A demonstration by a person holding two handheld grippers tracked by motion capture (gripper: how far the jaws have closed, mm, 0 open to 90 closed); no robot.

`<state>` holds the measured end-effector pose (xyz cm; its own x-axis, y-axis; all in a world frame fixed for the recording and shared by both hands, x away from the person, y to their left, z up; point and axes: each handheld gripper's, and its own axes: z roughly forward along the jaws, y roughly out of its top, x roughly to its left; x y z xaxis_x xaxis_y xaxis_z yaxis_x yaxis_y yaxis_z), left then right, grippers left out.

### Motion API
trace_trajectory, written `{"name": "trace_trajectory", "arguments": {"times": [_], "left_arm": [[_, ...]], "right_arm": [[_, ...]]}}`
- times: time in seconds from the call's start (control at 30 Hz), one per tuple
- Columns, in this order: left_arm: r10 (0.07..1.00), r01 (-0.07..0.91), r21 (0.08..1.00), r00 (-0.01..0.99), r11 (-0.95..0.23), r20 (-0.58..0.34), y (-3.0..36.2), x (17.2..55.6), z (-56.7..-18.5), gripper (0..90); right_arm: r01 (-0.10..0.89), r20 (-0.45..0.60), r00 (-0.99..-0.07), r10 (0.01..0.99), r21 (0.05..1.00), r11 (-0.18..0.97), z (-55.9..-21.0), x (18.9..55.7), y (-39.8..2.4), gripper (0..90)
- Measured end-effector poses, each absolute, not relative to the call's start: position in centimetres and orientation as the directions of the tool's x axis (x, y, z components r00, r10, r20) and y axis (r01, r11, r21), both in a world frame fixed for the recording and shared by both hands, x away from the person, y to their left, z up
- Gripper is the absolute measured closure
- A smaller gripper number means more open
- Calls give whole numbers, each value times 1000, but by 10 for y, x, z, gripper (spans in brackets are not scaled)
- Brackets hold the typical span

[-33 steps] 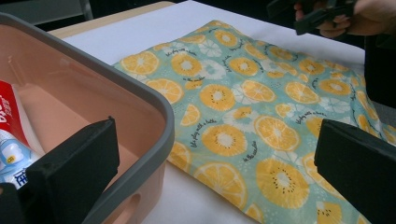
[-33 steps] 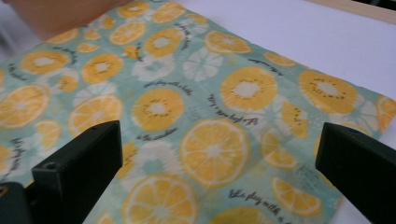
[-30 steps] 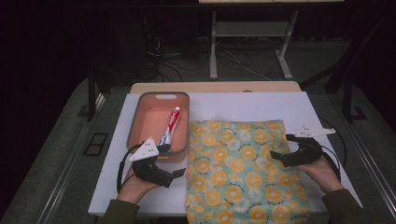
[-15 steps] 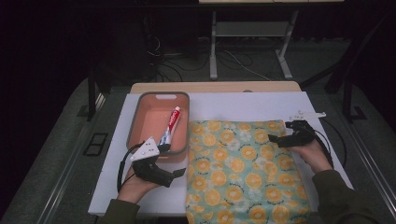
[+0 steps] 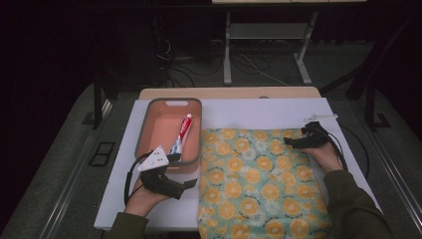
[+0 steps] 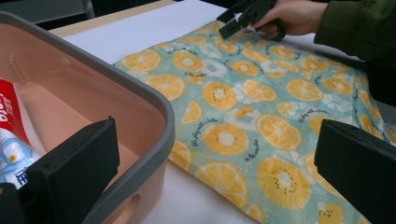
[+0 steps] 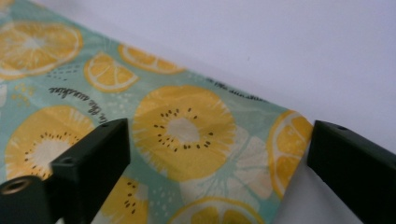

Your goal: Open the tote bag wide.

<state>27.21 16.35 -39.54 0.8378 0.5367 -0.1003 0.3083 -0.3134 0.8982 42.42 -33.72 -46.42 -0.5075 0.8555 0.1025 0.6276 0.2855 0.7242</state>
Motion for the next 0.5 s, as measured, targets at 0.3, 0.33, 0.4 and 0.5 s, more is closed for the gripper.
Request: {"name": "trace_trajectory", "arguments": {"times": [0.3,0.33,0.4,0.5], "left_arm": [[531,308,898,841,-315,-103,163,272,-395,0],[531,308,898,841,-315,-102,163,272,-395,0],[530,307,898,842,-317,-101,162,271,-395,0],[529,307,897,843,-319,-101,162,271,-395,0]], "right_arm": [[584,28,-553,833,726,363,-458,417,-330,603],[584,29,-558,829,724,368,-458,417,-330,658],[583,39,-572,820,722,373,-457,416,-329,759],[583,48,-590,806,715,385,-456,416,-327,857]]}}
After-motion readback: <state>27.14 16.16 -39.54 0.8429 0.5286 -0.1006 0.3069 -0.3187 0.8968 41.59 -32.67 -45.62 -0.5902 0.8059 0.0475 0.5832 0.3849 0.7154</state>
